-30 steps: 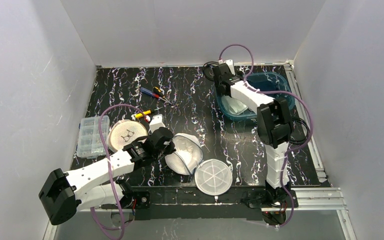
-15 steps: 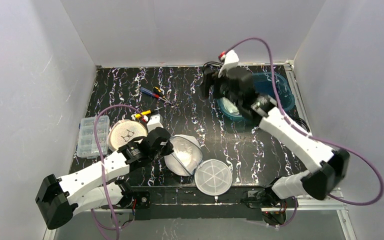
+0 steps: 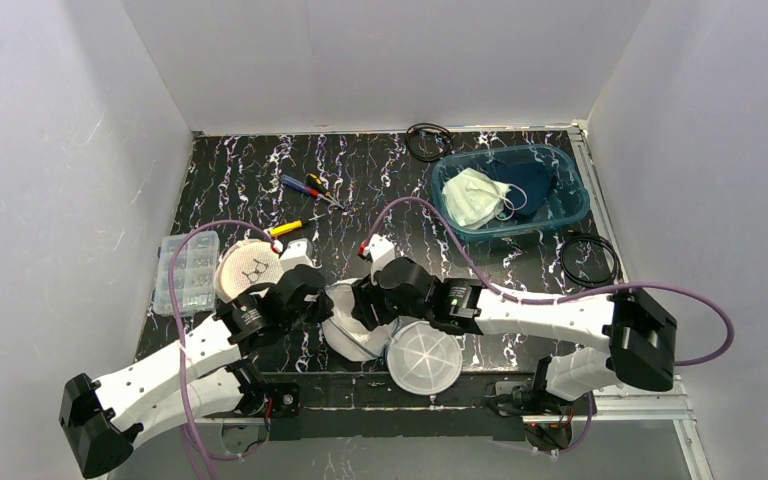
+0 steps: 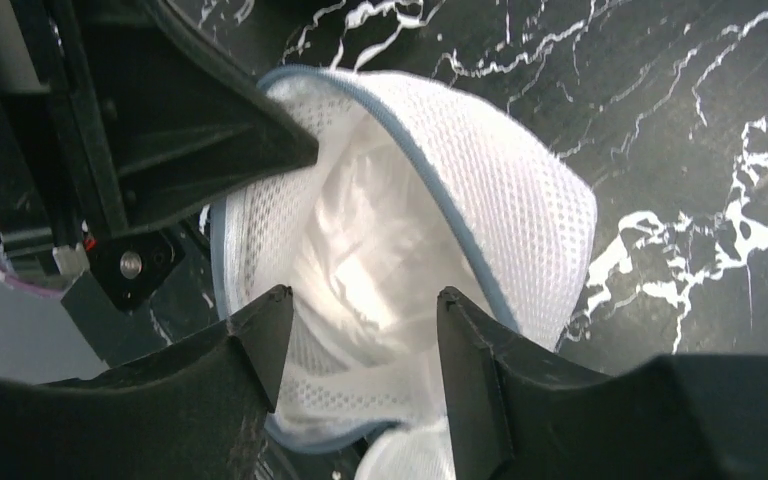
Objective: Unzip the laundry bag and remove the bra
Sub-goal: Place the bra in the bin, then pick up the bra from the laundry bag.
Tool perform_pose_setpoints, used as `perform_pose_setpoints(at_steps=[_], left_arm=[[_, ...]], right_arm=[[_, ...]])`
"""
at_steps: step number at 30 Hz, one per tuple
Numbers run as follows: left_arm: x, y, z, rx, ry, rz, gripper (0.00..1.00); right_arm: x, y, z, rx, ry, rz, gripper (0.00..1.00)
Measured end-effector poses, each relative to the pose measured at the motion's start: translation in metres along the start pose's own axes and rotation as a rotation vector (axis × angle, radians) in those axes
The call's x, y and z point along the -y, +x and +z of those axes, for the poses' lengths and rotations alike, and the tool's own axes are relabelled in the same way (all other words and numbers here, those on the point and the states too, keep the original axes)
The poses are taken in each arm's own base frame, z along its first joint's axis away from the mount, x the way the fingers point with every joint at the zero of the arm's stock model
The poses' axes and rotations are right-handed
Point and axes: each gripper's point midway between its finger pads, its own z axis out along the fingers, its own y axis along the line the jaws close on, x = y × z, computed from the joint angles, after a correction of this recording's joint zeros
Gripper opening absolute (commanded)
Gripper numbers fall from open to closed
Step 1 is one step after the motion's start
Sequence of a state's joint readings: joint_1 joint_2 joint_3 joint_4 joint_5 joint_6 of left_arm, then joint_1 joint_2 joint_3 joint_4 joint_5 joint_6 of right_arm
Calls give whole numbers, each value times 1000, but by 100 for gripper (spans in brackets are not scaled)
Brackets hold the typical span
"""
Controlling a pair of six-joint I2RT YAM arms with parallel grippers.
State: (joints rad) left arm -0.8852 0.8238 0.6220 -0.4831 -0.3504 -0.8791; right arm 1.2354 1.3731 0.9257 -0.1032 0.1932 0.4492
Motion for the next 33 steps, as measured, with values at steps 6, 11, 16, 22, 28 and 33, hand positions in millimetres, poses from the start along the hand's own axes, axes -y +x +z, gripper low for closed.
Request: perform_pose_setpoints(at_steps=[6,11,16,22,28,33], left_arm=[[-14,8,-3,-25,-43,15,0],[-24,15,-3,-51,-90,34,0],[-32,19,-4,-66,-118,47,0],[-44,31,-1,-87,-141,58,0],[-56,42,0,-100,-152,56,0],[-55,42,-2,-91,-136,46,0]], right_arm=[[0,1,26,31,30,16,80],[22,28,49,-30,133,14,75],[30,42,51,-45,160,8,74],[12,44,43,-29,115,-20,77],[-23,25,42,21,33,-45,77],[-36,21,66,19,18,-49,77]])
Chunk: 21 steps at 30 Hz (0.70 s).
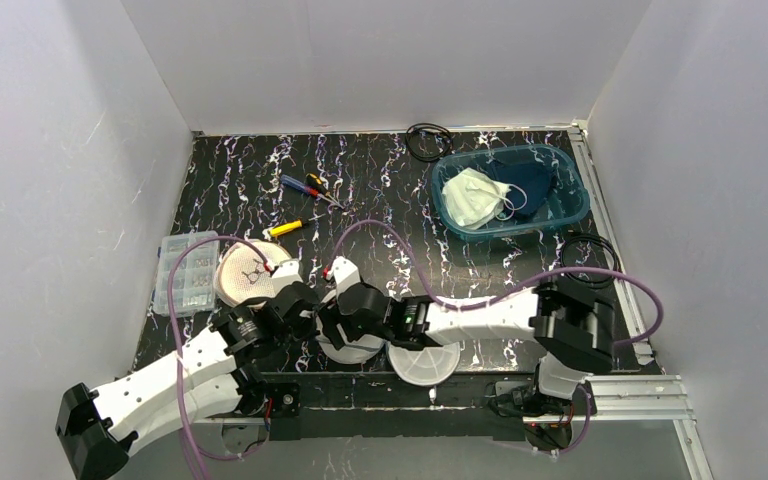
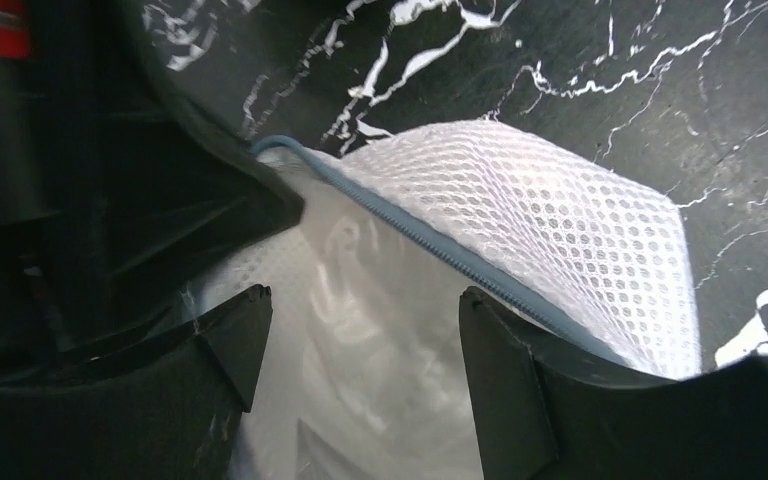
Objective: Unzip the laundry bag and remove the bra
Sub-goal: Pick up the bra from the laundry bag.
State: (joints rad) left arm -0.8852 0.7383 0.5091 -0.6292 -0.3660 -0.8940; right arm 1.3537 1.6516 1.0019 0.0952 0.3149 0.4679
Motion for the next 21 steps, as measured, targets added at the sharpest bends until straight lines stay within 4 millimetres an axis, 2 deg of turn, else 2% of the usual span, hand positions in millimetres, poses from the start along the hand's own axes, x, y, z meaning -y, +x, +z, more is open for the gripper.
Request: perform_pose_setpoints(at_steps=[6,9,12,17,21], left_arm=[[-6,9,3,-15,-5,-4,0],[-6,9,2,-10,4,-14,0],[-5,7,0,1,18,-28,0],[-5,6,-2,9,29,-43,0],[-5,6,-2,9,29,-46,0]], right_arm=[[15,37,29,-72,86,-37,79],[18,38,36,-62,130,-51,77],[20,36,39,-47,180,-66,64],[34,41,38,-44,270,-81,33],[42,43,35,-46,318,-69,17]])
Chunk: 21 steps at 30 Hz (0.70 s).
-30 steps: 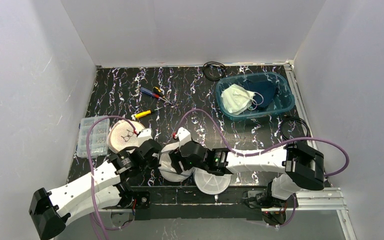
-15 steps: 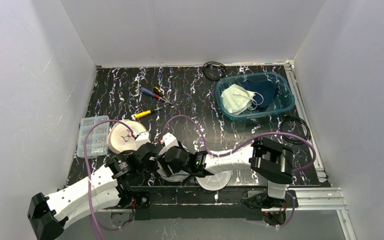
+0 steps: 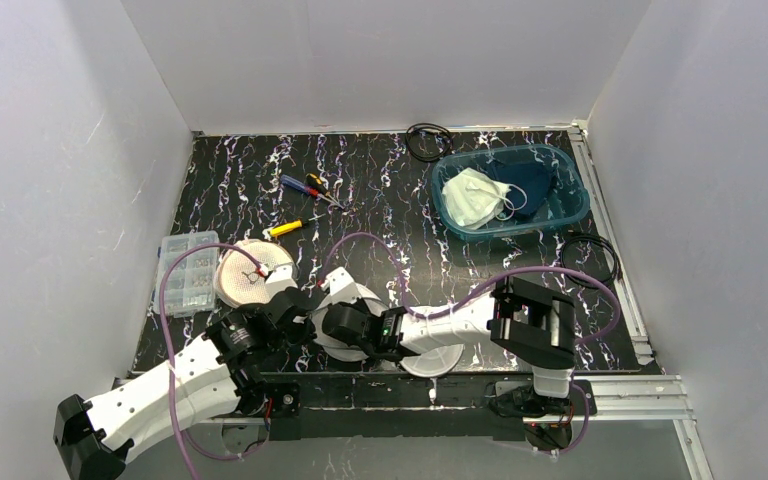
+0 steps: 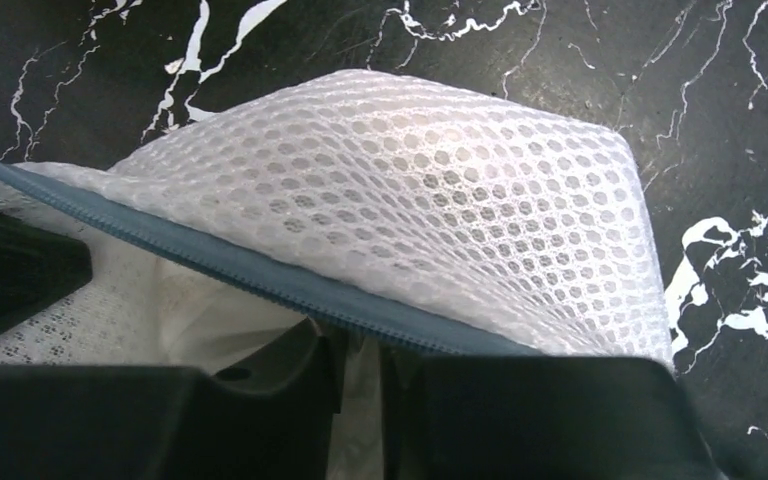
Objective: Unzip the laundry bag and remove the bra
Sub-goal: Pick up the bra from the laundry bag.
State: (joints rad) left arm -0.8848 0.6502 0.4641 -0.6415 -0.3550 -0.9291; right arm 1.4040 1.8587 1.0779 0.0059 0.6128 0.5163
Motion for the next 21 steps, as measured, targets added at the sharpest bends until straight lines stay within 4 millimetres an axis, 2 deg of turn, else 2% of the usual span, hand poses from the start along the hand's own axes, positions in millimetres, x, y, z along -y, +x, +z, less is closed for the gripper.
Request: perform_pose_setpoints(at_steps=[5,10,18,21], left_arm=[[1,0,-1,2,4,-9,0],[1,0,-1,2,5,-13,0],[2,1,1,-8,4,-11,0],[5,2,3,-18,8,-8,0]], right_arm=[[9,4,-9,6,0,9,1],[15,4,-35,16,-73,20,1],[9,-26,-88,136,-271,98,1],[10,-29,-97,165,-307,119,1]])
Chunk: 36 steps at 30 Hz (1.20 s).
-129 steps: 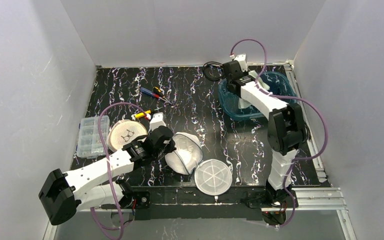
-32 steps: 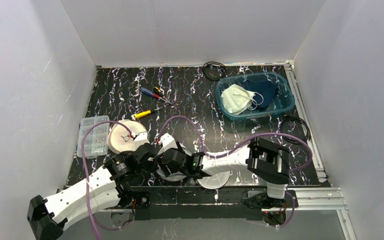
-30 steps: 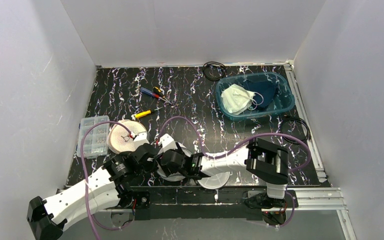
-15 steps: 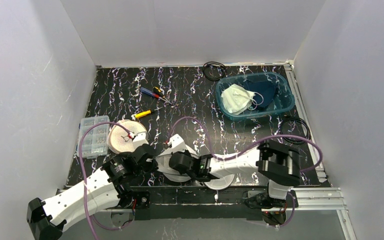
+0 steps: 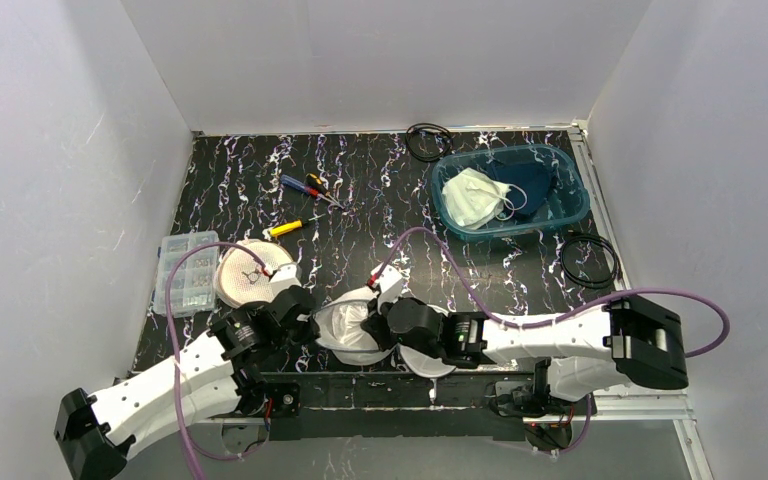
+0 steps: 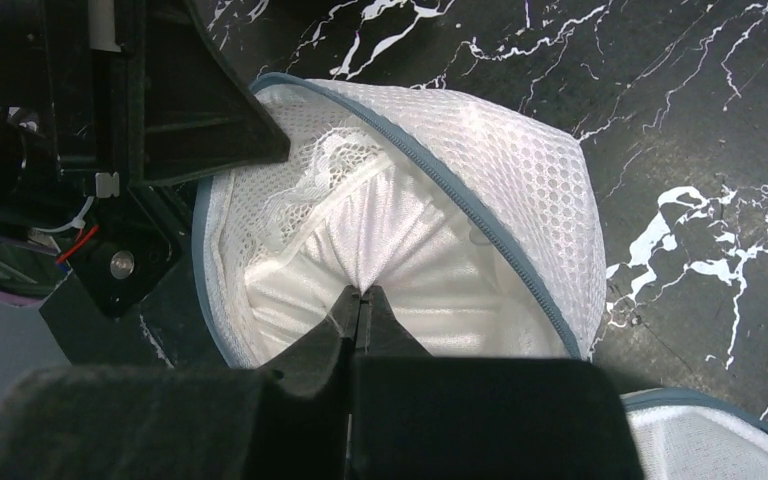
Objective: Unzip the laundry bag and remove the bra
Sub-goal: Pick up the bra from the laundry bag.
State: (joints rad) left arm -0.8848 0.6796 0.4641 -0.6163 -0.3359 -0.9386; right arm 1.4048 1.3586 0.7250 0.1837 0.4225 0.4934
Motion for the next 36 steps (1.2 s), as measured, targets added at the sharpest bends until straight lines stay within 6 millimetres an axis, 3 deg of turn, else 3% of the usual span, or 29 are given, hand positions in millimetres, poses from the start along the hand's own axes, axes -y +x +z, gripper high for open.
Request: perform_pose_setpoints(at_steps=[2,3,5,7,9,14,21,24,31,36], left_arm=[[3,1,2,-6,6,1,0],[4,1,3,-8,10,2,0],[5,4,6,-15,17,2,0],[6,7,9,-22,27,1,0],[7,10,11,-25,36,0,0],[9,12,14,-28,53,-3,0],[12,12,15,-20,74,-13,0],[9,16,15,-26,80,-20,0],[8,16,13,-11,98,-41,0],[8,15,11,-7,105,-50,0]], right_arm=[[1,1,-3,5,-8,7,1],[2,3,-5,4,-10,9,12],[2,7,-5,-5,-15,12,41],[1,9,-6,-14,-25,21,57],[-1,10,-6,-21,-31,29,65],[-5,5,-7,-33,-28,24,69],[-46,-33,17,-12,-27,-9,68],[-44,-24,33,-33,20,-25,68],[-11,31,55,-170,183,-53,69],[-4,38,57,-177,220,-40,74]])
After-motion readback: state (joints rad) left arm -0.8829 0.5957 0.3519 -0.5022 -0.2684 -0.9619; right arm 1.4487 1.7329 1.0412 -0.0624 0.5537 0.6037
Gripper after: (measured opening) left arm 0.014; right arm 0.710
